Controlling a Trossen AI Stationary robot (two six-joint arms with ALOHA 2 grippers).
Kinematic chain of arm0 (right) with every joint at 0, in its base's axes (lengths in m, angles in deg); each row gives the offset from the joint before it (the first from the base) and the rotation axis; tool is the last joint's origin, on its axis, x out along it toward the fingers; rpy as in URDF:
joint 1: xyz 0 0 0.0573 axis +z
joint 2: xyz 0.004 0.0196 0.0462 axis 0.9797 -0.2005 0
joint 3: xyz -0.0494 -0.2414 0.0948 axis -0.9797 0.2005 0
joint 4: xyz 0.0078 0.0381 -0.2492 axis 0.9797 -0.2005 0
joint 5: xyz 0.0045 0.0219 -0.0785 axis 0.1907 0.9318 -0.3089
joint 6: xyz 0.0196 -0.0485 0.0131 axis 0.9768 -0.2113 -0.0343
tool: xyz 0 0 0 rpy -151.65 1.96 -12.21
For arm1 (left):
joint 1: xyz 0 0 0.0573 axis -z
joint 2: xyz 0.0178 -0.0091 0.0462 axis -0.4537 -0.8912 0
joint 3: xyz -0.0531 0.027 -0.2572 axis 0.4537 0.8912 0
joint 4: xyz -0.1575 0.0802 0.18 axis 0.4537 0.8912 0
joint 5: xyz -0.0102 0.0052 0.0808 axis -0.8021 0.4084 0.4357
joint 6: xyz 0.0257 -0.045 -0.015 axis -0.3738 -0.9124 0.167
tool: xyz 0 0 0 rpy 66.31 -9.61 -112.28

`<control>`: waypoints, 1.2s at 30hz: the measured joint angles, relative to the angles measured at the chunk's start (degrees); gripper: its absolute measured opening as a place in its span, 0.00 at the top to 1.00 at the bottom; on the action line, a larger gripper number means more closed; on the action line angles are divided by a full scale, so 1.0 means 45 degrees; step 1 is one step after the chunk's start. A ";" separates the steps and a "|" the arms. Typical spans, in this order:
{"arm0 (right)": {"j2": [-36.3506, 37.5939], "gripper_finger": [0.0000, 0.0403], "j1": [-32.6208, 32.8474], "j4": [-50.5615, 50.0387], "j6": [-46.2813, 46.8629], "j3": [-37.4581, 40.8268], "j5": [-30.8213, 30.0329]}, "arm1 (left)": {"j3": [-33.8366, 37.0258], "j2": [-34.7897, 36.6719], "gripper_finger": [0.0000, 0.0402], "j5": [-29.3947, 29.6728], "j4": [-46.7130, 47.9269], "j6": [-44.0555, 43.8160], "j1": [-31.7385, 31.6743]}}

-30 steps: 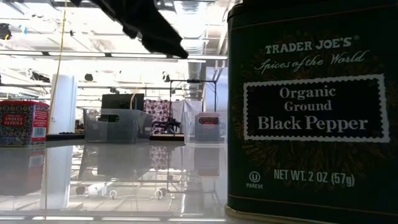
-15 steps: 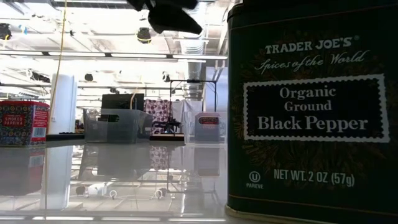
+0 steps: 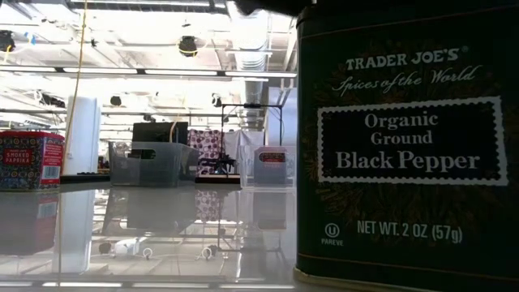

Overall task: Sort spices by type
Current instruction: Put the black seasoning can into the black bin

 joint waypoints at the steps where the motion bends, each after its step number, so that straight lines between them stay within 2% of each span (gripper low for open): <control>1: 0.0012 0.31 0.0000 -0.0002 -0.0097 0.0000 0.0006 | -0.0393 -0.0306 0.26 0.0004 0.0125 0.0229 0.0127; 9: 0.0037 0.31 0.0237 0.0278 -0.0106 0.0000 0.0060 | -0.3983 -0.2840 0.26 0.0363 0.2071 0.1049 0.1014; 18: -0.0018 0.31 0.1453 0.0318 0.1476 0.0000 -0.0006 | -0.6983 -0.5128 0.26 0.0446 0.3628 0.0605 0.1194; 24: -0.0658 0.31 0.2190 0.0187 0.2100 0.0000 -0.0855 | -0.7385 -0.5378 0.26 0.0204 0.4017 -0.0665 0.1212; 31: -0.1478 0.31 0.2225 0.0253 0.2815 0.0000 -0.0904 | -0.7299 -0.5388 0.26 -0.0029 0.4321 -0.1774 0.1291; 36: -0.1434 0.31 0.2226 0.0317 0.3079 0.0000 -0.0840 | -0.7183 -0.5415 0.26 -0.0024 0.4306 -0.2052 0.1475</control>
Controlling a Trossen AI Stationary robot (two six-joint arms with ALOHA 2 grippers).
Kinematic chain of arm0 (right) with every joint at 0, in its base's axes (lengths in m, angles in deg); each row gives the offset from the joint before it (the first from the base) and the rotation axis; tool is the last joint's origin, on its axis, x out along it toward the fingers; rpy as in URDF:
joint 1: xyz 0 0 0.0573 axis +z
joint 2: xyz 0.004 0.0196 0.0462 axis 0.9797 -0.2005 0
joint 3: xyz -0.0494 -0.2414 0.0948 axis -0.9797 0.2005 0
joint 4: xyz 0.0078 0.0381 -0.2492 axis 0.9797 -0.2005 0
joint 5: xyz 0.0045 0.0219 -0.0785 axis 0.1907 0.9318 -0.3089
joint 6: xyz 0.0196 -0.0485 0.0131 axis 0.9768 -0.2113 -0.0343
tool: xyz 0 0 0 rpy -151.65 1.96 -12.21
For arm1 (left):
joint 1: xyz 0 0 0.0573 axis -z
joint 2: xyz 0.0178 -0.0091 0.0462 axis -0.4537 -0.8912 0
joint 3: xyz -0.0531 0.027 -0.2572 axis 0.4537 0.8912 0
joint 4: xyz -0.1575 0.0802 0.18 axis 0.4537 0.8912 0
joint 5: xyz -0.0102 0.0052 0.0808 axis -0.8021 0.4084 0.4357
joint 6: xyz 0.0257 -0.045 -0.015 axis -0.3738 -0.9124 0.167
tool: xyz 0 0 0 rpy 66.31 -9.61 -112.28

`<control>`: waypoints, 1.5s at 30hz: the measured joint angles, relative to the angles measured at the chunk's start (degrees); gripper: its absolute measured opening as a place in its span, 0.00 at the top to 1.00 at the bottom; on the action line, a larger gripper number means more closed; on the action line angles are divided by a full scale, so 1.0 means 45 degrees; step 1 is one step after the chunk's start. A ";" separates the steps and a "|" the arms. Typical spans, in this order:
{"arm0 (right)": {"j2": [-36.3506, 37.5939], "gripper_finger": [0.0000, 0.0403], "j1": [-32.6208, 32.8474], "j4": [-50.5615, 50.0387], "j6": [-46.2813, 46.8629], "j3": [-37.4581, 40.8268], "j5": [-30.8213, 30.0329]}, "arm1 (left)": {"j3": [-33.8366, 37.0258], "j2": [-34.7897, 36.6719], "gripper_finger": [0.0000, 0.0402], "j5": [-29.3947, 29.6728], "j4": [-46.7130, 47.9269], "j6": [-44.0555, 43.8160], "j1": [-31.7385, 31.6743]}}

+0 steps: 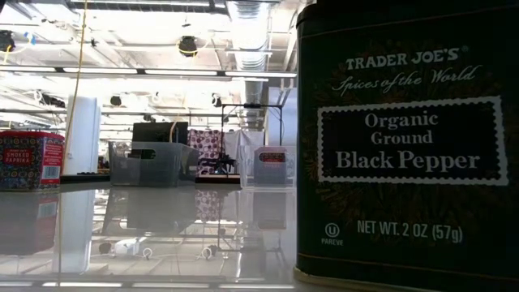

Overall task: Sort spices by type
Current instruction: Put the black seasoning can into the black bin

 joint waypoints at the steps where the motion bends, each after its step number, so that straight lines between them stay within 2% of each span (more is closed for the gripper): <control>1: 0.0007 0.31 0.0010 0.0043 0.0006 0.0000 0.0014 | 0.0135 0.0011 0.26 0.0070 -0.0139 -0.0002 0.0040; 9: -0.0015 0.31 0.0018 0.0088 0.0027 0.0000 0.0033 | 0.0803 0.0000 0.26 0.0636 0.0085 -0.0393 0.0234; 26: -0.0015 0.31 0.0008 0.0088 -0.0005 0.0000 0.0043 | 0.1689 0.0007 0.28 0.0558 -0.0850 -0.0523 0.0215; 35: -0.0015 0.31 0.0005 0.0088 -0.0005 0.0000 0.0043 | 0.2013 0.0012 0.43 0.0368 -0.1478 -0.0495 0.0215; 45: -0.0015 0.31 0.0008 0.0088 0.0000 0.0000 0.0043 | 0.2013 0.0007 0.70 0.0289 -0.1523 0.0266 0.0011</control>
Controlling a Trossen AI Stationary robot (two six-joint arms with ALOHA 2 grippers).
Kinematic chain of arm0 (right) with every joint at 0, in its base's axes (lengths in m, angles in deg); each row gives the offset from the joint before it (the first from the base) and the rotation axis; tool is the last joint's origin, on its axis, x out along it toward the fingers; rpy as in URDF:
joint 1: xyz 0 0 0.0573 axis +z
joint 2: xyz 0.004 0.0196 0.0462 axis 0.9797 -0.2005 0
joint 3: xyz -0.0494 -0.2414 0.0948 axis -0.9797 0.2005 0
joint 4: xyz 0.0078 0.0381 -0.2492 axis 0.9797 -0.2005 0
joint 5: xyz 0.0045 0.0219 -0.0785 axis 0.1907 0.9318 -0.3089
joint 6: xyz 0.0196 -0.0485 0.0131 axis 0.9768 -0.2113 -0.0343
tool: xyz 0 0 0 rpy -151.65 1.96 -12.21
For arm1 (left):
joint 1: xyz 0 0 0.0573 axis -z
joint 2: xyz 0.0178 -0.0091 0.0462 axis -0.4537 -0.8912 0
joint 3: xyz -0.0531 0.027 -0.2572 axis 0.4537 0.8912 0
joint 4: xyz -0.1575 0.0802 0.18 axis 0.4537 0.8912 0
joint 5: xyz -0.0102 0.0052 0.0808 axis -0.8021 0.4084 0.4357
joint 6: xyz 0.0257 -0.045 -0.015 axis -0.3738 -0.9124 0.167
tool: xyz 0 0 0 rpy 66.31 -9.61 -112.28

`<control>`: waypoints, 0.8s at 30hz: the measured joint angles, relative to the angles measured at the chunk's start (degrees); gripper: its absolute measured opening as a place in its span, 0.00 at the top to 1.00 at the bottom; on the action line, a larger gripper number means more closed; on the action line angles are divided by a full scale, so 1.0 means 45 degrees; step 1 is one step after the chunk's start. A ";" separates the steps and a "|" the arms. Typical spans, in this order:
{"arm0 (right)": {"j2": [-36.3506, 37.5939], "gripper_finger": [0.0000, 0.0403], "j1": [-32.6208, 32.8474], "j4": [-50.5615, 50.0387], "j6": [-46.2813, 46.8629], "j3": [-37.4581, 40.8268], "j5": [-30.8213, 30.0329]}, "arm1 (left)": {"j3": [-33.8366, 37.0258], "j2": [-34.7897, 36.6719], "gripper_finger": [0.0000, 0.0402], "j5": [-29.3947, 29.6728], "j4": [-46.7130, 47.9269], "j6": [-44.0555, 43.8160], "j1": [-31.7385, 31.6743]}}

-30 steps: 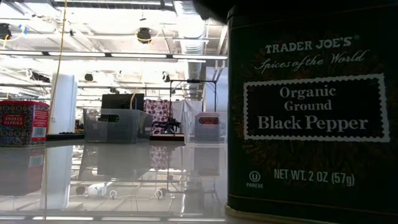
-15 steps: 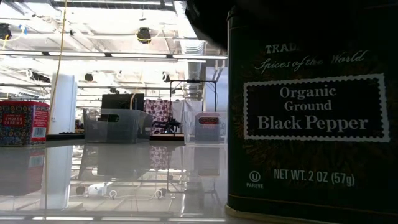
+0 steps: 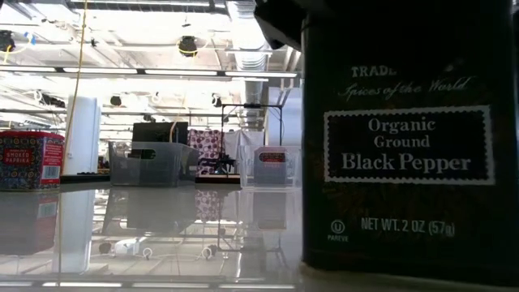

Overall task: Sort spices by type
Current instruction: Put the black seasoning can into the black bin

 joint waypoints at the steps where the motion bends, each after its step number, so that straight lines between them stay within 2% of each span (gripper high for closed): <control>1: 0.0000 0.31 -0.0002 0.0005 0.0000 0.0000 0.0000 | -0.0005 0.0000 0.70 0.0002 0.0014 0.0100 -0.0056; 14: 0.0000 0.31 -0.0012 0.0271 0.0015 0.0000 0.0003 | -0.0042 0.0434 0.70 0.0460 0.2577 0.2943 -0.1077; 20: 0.0000 0.31 -0.0014 0.0571 0.0010 0.0000 -0.0024 | 0.0008 0.1283 0.70 -0.0444 0.2475 0.5235 -0.2856; 24: 0.0000 0.31 -0.0014 0.0557 0.0007 0.0000 -0.0046 | -0.0015 0.1524 0.70 -0.1446 0.2356 0.4881 -0.4413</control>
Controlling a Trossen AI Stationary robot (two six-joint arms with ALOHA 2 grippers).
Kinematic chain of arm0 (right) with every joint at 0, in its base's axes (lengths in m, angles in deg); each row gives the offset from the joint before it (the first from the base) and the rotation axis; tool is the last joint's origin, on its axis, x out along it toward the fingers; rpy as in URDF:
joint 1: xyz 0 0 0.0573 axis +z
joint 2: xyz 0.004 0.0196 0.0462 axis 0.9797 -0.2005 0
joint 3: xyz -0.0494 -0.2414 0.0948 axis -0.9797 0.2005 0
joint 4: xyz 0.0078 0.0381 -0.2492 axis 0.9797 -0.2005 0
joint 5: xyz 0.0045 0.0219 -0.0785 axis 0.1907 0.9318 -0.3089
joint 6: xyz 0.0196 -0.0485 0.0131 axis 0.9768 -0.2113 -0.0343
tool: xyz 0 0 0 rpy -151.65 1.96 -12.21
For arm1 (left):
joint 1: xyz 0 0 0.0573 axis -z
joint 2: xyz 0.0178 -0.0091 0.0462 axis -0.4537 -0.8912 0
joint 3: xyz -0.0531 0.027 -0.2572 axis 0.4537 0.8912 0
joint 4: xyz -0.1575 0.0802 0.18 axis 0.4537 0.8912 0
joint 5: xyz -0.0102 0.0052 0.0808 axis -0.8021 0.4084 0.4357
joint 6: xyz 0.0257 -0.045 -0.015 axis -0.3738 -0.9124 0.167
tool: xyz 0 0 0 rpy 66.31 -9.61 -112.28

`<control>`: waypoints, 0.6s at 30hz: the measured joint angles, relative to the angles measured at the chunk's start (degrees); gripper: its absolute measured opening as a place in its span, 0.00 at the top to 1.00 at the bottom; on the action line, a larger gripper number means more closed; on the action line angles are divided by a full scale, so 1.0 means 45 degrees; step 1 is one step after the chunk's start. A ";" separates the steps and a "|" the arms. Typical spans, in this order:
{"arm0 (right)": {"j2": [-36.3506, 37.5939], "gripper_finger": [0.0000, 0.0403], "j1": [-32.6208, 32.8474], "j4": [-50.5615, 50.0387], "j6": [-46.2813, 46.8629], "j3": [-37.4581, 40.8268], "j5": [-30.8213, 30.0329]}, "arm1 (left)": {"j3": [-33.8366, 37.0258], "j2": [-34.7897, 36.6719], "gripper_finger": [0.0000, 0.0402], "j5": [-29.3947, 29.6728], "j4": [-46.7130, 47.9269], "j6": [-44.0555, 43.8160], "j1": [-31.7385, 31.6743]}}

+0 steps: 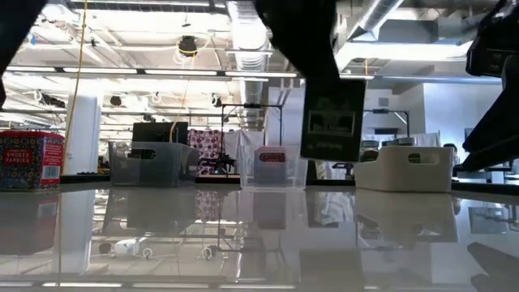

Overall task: Sort spices by type
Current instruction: Put the black seasoning can into the black bin

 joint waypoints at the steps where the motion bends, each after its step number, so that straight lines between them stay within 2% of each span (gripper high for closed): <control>1: 0.0000 0.31 0.0000 -0.0016 0.0005 0.0000 -0.0002 | 0.0005 -0.0023 0.70 -0.0193 0.0055 -0.0167 -0.0313; 8: -0.0005 0.31 -0.0042 -0.0018 -0.0016 0.0005 -0.0003 | 0.0303 -0.0007 0.70 -0.0359 0.0145 -0.0949 -0.1315; 15: -0.0005 0.31 -0.0515 -0.0030 -0.0022 0.0005 0.0024 | 0.0452 0.0390 0.70 -0.0075 0.2078 -0.1263 -0.1574; 18: -0.0005 0.31 -0.0730 -0.0033 -0.0114 0.0005 0.0036 | 0.0452 0.0769 0.70 0.0118 0.2106 -0.1464 -0.1715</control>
